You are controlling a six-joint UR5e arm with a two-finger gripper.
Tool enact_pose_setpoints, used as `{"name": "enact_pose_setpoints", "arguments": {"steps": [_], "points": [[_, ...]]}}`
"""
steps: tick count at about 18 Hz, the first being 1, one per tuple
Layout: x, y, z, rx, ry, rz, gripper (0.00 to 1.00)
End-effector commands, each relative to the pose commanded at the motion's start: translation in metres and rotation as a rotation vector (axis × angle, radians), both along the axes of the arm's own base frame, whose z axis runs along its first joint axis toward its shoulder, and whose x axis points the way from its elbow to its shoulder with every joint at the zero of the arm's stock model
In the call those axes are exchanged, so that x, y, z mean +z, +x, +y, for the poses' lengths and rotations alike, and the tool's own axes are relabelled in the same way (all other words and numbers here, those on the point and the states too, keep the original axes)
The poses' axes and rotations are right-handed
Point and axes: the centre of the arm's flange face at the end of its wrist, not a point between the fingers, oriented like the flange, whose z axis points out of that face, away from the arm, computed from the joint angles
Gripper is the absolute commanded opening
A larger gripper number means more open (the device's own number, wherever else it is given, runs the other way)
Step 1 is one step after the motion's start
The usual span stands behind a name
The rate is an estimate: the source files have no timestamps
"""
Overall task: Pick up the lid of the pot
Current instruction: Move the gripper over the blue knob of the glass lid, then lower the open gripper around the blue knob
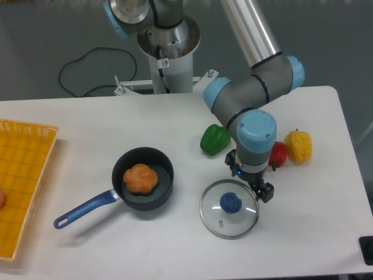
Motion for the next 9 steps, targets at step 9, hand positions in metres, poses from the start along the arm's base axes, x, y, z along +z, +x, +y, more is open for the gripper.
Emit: {"name": "enact_pose_setpoints", "arguments": {"steps": [9], "points": [[-0.0044, -0.0003, 0.0078, 0.004, 0.002, -0.001, 1.00]]}}
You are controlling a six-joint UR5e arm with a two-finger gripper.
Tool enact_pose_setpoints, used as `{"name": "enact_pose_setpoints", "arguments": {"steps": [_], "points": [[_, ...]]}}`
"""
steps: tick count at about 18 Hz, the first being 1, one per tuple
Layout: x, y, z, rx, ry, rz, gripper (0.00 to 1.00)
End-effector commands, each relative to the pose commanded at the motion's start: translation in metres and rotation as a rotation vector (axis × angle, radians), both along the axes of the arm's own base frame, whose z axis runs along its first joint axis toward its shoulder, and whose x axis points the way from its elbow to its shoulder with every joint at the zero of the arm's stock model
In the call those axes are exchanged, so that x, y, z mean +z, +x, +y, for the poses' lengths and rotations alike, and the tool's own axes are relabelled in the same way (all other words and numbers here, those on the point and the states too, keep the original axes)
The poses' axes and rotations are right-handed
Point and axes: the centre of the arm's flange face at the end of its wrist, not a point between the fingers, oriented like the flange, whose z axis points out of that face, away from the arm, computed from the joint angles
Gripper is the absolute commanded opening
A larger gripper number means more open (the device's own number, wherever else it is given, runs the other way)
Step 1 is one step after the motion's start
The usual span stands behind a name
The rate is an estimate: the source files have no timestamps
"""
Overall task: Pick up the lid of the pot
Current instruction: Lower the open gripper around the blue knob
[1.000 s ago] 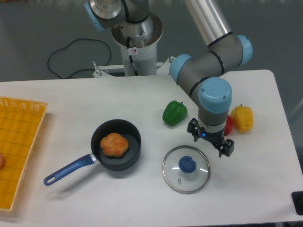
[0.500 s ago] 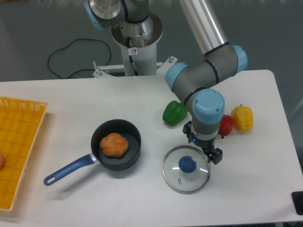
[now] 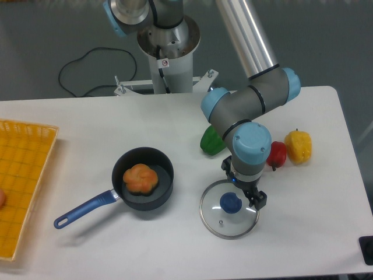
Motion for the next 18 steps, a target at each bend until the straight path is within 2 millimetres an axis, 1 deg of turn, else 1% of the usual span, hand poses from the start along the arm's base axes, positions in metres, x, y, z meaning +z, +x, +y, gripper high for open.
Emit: {"name": "enact_pose_setpoints", "arguments": {"steps": [3, 5, 10, 11, 18], "points": [[-0.002, -0.002, 0.006, 0.009, 0.002, 0.003, 1.00], [-0.002, 0.004, 0.014, 0.014, 0.005, 0.005, 1.00], [-0.008, 0.006, 0.020, 0.025, -0.006, 0.005, 1.00], [-0.009, 0.010, 0.023, 0.019, -0.009, 0.005, 1.00], [-0.013, 0.013, 0.025, 0.041, -0.037, 0.023, 1.00]]}}
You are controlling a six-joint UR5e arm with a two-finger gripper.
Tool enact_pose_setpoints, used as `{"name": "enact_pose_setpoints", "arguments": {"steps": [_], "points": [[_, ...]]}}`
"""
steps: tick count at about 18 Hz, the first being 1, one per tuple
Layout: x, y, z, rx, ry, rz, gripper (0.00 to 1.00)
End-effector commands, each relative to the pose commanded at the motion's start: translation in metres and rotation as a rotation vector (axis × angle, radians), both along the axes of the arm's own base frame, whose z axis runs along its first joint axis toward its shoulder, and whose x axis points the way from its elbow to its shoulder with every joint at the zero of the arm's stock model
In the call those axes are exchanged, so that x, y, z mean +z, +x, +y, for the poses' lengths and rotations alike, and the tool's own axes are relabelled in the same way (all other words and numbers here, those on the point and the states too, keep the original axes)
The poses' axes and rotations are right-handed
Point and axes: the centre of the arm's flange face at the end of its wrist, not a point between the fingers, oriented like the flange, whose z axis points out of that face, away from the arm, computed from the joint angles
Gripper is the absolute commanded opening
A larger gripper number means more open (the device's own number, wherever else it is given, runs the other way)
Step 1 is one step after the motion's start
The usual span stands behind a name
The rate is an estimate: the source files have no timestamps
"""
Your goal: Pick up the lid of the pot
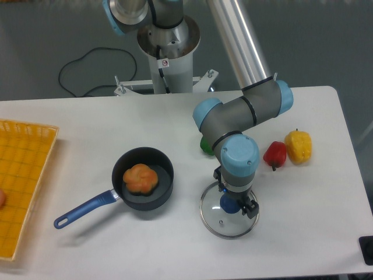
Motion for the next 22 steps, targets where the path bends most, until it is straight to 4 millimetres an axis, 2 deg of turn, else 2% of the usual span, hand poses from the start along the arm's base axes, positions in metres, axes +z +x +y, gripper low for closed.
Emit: {"name": "enact_pose_setpoints", "arguments": {"steps": [12, 18, 19, 20, 22], "points": [[-0.010, 0.003, 0.005, -0.003, 0.040, -0.024, 1.00], [-0.006, 0.006, 0.004, -0.003, 0.041, -0.022, 1.00], [-0.007, 0.007, 0.004, -0.004, 0.037, -0.022, 0.98], [-0.007, 0.009, 0.006, -0.009, 0.035, -0.020, 0.88], [-0.007, 0.010, 0.008, -0.012, 0.035, -0.020, 0.85]]}}
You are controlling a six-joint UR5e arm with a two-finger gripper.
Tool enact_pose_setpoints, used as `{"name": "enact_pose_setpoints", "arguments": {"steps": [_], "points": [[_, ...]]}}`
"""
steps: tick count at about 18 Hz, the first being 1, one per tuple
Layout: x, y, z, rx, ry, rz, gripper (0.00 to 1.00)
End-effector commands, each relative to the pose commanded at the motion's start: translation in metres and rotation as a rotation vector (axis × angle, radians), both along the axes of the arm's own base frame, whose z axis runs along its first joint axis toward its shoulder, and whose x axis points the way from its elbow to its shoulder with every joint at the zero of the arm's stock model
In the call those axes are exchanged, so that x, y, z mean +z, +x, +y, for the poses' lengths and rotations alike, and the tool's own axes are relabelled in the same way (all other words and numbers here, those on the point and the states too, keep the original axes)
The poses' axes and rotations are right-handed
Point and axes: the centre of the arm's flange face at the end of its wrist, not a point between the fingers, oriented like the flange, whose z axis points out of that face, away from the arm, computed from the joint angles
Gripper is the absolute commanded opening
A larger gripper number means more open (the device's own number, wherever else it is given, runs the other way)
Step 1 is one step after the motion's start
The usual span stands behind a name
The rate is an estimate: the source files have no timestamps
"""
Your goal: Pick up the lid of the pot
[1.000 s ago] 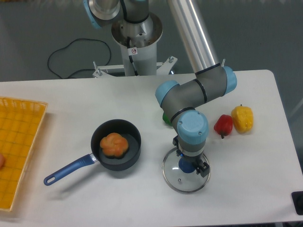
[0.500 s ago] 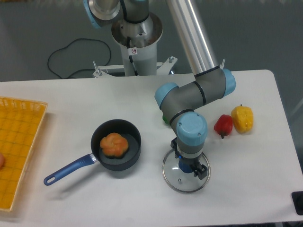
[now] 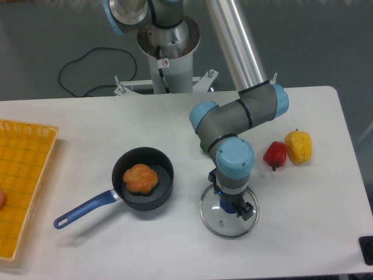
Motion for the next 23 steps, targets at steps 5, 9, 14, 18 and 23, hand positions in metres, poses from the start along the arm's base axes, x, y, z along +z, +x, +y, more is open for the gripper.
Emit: {"name": "enact_pose_setpoints", "arguments": {"steps": [5, 9, 14, 18, 23], "points": [[0.000, 0.001, 0.000, -0.003, -0.003, 0.002, 0.70], [0.001, 0.001, 0.000, -0.003, -0.004, 0.003, 0.63], [0.008, 0.001, 0.000, -0.003, 0.002, 0.010, 0.48], [0.022, 0.002, -0.002, -0.003, 0.013, 0.025, 0.48], [0.041, 0.001, -0.006, 0.006, 0.028, 0.048, 0.48]]}}
